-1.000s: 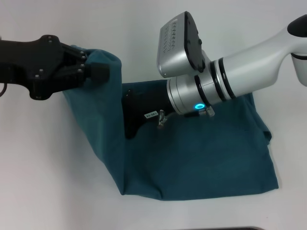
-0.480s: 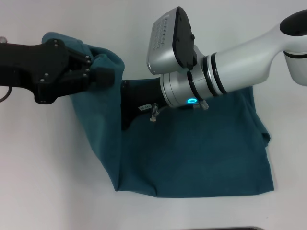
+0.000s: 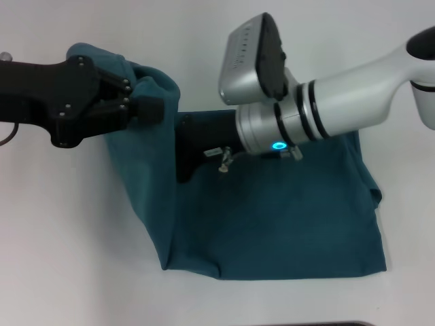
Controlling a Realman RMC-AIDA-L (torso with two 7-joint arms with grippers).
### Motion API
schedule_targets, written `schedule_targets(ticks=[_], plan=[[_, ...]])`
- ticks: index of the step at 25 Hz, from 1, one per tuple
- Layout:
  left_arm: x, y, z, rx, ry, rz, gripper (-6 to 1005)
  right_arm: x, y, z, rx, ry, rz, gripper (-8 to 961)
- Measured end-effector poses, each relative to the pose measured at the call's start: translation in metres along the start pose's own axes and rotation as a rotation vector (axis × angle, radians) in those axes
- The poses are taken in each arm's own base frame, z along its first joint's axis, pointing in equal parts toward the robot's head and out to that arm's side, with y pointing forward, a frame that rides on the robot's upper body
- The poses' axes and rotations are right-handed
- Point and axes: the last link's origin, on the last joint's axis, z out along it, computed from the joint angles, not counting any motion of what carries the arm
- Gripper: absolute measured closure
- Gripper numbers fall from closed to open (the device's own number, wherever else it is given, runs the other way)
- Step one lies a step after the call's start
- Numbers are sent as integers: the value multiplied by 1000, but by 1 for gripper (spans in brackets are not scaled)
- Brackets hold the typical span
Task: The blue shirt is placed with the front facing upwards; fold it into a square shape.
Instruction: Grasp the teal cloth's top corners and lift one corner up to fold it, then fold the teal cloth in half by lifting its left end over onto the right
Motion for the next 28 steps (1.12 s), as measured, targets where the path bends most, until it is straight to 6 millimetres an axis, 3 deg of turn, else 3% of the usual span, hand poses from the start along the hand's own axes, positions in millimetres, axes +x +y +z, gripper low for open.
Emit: schedule_targets(ticks=[11,23,28], plan=[[-2,0,8,-13,5,-5,957,31,-23,-40,157,-119,128,928],[-1,1,43,-86,4,6,956,75,-35,-127,334,-314,269,927],[1,0,54,-99,11,12,955,90,-35,-149,380,-343,301,926]])
